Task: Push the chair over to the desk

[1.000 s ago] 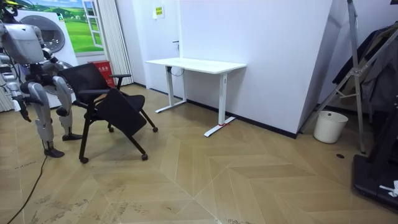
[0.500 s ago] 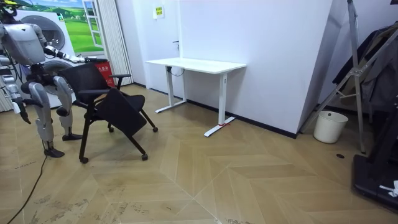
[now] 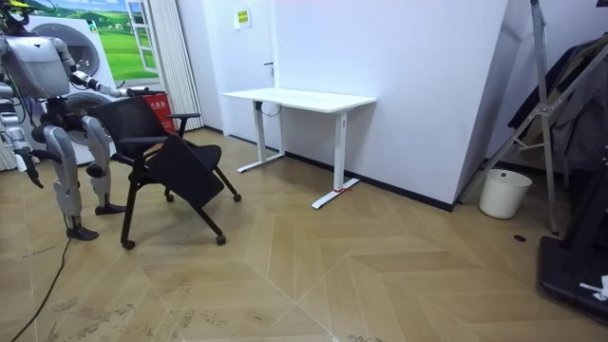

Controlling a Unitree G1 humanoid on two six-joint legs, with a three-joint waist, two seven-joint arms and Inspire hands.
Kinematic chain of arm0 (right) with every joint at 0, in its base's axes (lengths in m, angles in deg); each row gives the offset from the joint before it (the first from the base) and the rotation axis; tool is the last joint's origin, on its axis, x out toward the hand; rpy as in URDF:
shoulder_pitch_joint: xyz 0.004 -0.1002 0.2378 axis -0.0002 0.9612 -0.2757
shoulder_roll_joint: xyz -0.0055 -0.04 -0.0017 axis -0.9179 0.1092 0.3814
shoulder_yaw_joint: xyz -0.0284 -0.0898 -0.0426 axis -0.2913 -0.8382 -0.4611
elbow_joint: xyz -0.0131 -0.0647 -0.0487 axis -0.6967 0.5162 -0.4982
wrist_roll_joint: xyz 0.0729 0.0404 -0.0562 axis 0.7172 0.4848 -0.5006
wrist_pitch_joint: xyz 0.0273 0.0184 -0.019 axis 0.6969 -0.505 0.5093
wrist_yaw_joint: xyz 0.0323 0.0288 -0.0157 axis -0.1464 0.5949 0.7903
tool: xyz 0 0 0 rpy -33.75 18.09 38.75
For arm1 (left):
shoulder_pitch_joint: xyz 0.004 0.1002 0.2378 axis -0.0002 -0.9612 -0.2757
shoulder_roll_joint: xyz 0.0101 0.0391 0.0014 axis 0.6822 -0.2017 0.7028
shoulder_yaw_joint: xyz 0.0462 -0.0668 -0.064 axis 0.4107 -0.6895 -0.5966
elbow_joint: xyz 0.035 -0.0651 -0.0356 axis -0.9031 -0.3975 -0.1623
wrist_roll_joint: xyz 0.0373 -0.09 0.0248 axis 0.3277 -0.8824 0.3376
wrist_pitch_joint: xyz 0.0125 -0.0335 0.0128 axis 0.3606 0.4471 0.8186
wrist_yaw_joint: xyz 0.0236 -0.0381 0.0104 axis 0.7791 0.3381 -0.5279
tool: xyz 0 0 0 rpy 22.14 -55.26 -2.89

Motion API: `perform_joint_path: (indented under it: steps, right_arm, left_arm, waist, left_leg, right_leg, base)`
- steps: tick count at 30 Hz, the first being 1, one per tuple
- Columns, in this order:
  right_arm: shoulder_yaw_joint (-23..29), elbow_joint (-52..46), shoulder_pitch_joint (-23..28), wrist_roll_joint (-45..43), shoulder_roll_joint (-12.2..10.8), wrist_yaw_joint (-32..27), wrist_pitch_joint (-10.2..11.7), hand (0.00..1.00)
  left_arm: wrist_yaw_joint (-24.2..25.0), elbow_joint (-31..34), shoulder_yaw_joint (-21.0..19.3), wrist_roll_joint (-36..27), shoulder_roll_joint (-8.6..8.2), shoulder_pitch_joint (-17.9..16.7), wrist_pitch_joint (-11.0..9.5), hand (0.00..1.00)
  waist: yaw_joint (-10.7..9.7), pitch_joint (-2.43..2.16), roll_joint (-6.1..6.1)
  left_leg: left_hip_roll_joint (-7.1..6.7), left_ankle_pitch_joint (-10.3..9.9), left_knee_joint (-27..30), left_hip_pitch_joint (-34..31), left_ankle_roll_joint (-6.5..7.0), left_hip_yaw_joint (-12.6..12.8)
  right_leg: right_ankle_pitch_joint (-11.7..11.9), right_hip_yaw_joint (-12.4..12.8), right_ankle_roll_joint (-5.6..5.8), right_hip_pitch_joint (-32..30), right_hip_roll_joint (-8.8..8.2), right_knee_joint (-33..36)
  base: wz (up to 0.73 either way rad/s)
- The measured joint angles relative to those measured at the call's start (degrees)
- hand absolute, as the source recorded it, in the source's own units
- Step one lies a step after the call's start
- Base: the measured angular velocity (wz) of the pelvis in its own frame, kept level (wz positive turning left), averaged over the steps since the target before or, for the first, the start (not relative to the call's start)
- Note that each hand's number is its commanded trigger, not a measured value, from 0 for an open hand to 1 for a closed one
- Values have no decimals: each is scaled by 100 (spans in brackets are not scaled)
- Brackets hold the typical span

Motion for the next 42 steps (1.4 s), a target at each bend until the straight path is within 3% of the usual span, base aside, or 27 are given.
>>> perform_joint_path:
  steps: [5,11,24,31,42]
  right_arm:
    - [-2,9,-10,15,-20,21,32,0]
    - [-155,66,-65,31,-17,-27,32,0]
    - [-173,262,-135,60,-17,-91,36,0]
    - [-245,264,-138,148,-18,-90,35,0]
    - [-391,312,-212,316,32,-82,37,0]
  left_arm:
    - [15,3,159,7,-2,3,7,0]
    - [35,148,400,10,29,0,120,0]
    - [117,332,581,39,72,2,219,0]
    - [170,403,769,271,70,17,349,0]
    - [334,490,972,617,65,29,509,0]
  waist:
    - [-112,-10,62]
    - [-132,32,-5]
    - [-219,35,-9]
    - [-226,12,40]
    - [-244,35,128]
  left_leg:
    - [-2,0,-2,6,0,-1]
    - [-5,1,-2,12,0,-23]
    - [-7,1,3,12,1,-20]
    - [-7,1,2,2,1,-19]
    - [-9,2,3,-38,2,-18]
  right_leg:
    - [0,21,0,5,1,-2]
    - [0,2,-1,21,1,-4]
    - [0,5,0,19,1,-22]
    - [0,5,0,19,1,-11]
    - [0,3,0,-14,-1,-15]
  base:
    - [0]
    - [2]
    - [0]
    - [0]
    - [0]
